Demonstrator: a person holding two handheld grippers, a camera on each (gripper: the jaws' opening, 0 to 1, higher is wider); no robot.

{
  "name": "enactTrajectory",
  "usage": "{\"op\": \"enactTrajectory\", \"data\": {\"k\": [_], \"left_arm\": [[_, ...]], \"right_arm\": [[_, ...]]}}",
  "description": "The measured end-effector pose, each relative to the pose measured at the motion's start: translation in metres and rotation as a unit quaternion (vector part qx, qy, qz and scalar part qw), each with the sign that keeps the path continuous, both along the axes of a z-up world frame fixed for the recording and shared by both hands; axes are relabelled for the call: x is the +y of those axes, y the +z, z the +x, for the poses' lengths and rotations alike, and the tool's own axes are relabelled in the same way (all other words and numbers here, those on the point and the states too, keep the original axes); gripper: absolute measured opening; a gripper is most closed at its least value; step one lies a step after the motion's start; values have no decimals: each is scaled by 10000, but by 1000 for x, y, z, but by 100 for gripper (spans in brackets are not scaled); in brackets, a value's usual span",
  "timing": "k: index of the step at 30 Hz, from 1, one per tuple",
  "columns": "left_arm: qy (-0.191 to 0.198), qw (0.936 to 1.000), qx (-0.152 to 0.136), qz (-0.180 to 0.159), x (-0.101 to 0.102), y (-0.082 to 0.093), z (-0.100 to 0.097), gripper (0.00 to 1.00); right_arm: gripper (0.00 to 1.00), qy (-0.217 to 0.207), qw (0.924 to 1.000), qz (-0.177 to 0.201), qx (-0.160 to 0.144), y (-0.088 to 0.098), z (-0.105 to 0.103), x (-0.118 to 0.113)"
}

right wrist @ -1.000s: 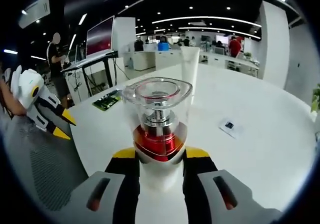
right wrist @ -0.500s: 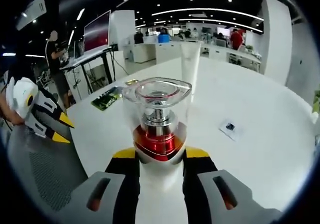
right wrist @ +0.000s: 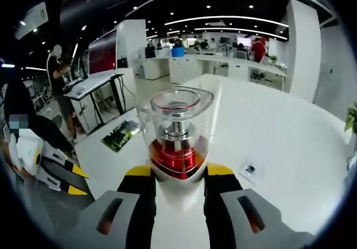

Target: Arrange the skincare products in the storage area until every visible bottle or jar stands upright without overlapping.

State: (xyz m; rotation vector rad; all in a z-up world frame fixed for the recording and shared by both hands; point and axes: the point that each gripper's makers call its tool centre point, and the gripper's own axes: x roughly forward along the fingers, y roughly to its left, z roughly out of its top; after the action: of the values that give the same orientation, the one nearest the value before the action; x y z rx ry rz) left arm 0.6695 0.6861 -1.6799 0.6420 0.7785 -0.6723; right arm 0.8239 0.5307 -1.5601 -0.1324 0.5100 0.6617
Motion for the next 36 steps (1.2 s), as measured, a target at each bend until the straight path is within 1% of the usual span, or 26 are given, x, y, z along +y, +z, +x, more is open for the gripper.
{"op": "enactTrajectory", "data": {"k": [4, 10, 14, 17, 19, 25, 29, 32, 36], "left_arm": [[3, 10000, -10, 19, 0, 1, 0, 23], [86, 9999, 6, 78, 4, 0, 1, 23], [7, 10000, 36, 74, 2, -1, -1, 23], [25, 10000, 11, 81, 3, 0, 0, 23], [34, 10000, -30, 26, 2, 1, 1, 23], [-100, 9999, -85, -55, -3, 4, 0, 23], [-121, 9999, -33, -74, -5, 3, -1, 23], [-150, 9998, -72, -114, -6, 4, 0, 23], [-195, 9997, -37, -105, -7, 3, -2, 23]], "right_arm": [[29, -59, 9999, 94, -46, 9, 3, 5], [29, -128, 9999, 108, -8, 12, 8, 5], [29, -150, 9998, 85, -28, 12, 12, 7], [29, -192, 9998, 63, -37, 9, 15, 9], [29, -217, 9998, 24, -15, 6, 16, 10], [29, -248, 9997, -34, 60, -2, 21, 10], [29, -296, 9995, -29, 99, -6, 24, 9], [29, -334, 9993, -45, 128, -8, 27, 9], [29, -371, 9991, -89, 161, -14, 30, 8]]}}
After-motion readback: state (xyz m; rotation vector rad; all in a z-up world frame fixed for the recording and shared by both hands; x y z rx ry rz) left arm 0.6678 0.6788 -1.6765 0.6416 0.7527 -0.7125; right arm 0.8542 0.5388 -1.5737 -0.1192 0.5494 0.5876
